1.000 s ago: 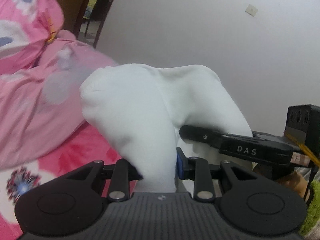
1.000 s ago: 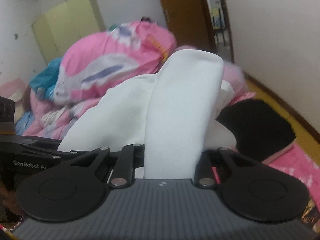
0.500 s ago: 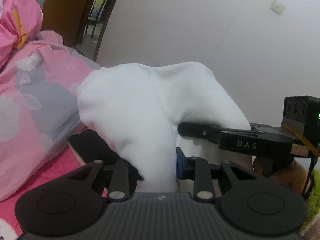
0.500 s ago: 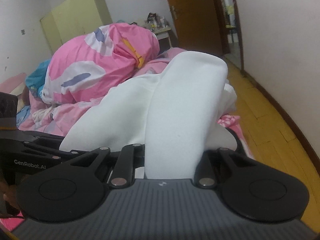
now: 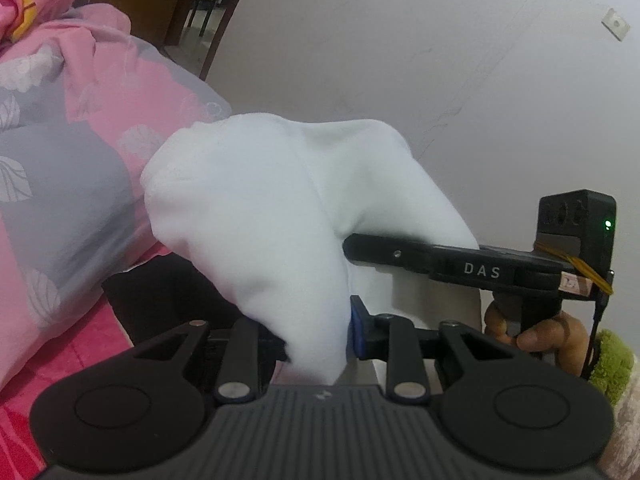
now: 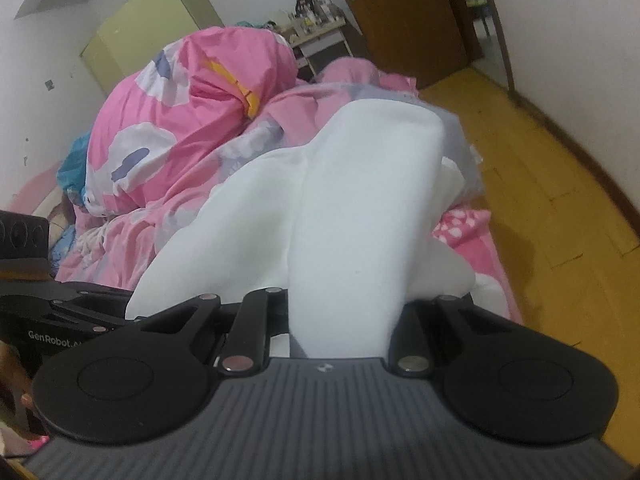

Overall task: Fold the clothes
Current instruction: 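Lift the folded white cloth off the bed with both grippers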

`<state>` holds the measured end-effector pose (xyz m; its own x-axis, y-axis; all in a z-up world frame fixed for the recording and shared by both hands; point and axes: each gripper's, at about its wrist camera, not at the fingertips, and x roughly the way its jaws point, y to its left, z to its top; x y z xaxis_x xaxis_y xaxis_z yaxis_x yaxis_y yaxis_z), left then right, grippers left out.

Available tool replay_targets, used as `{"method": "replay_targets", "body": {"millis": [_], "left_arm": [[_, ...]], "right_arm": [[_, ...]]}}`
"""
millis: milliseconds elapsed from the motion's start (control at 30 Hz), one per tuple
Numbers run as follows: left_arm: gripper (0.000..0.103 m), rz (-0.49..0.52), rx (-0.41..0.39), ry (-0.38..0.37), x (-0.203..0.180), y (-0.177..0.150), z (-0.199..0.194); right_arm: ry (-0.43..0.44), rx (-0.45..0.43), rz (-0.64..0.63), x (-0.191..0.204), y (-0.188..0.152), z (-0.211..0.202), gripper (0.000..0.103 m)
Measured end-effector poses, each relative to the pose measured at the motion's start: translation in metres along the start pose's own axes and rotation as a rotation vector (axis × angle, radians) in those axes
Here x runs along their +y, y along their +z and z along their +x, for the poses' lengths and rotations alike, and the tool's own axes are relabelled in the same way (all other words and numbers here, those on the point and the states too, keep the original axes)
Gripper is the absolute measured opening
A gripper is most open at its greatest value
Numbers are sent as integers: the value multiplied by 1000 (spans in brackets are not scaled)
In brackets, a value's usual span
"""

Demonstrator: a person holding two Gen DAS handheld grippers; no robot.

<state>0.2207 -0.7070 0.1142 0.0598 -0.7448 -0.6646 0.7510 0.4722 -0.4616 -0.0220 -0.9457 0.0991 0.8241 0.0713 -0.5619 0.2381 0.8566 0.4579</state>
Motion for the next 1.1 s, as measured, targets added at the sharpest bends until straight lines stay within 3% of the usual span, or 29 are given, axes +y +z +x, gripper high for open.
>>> {"method": "replay_targets", "body": {"millis": [300,567,1100], "left_arm": [[26,-16,51,-6,0,-3,3],[26,-62,91,5,8,-13,8],[26,-173,47,14,56,-39,17]], "right_arm": [[87,85,47,-23,8,21,18],[132,136,79,-38,-7,32,18],[189,225,-4,-37,-4,78,18]]}}
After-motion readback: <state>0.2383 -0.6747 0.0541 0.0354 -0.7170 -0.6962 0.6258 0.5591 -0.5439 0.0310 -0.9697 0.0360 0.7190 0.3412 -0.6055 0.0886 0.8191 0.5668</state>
